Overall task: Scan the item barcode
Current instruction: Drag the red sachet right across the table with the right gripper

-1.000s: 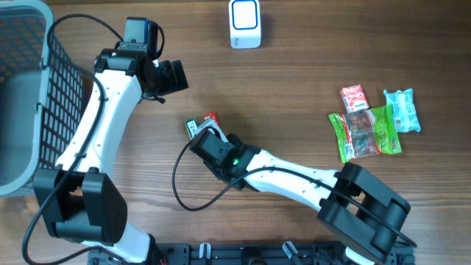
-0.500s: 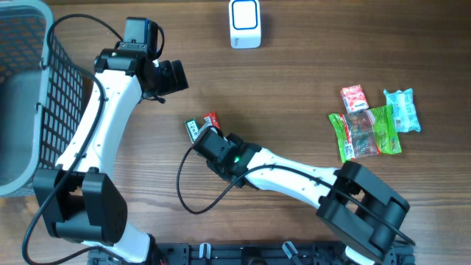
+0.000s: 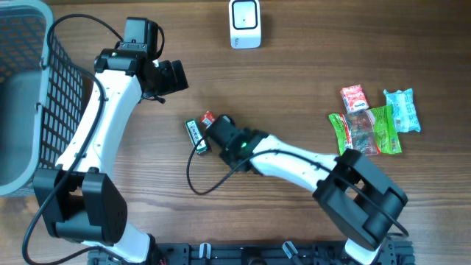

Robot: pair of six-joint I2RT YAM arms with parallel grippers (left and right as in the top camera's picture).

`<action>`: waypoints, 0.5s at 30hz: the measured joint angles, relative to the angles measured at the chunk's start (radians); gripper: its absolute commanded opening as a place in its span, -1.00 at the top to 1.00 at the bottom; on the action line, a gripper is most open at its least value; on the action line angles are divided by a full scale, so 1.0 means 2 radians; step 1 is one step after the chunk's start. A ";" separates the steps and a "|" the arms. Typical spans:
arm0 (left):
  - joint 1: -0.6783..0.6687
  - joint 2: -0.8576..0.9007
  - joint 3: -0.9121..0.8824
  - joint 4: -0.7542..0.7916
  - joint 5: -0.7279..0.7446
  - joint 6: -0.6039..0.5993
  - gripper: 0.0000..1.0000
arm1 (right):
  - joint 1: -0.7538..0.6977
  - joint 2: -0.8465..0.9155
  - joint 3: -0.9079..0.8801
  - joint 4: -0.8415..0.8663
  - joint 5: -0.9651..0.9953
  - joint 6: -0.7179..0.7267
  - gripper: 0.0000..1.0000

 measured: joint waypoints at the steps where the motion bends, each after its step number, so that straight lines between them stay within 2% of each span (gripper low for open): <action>1: 0.000 0.000 0.000 0.000 0.000 0.000 -1.00 | -0.010 -0.001 0.002 -0.005 -0.010 -0.002 0.91; 6: 0.000 0.000 0.000 0.000 0.000 0.000 -1.00 | -0.062 -0.003 0.010 -0.044 -0.044 0.001 0.91; 15: 0.000 0.000 0.000 0.000 0.000 0.000 -1.00 | -0.155 -0.010 0.014 -0.131 -0.048 -0.004 0.87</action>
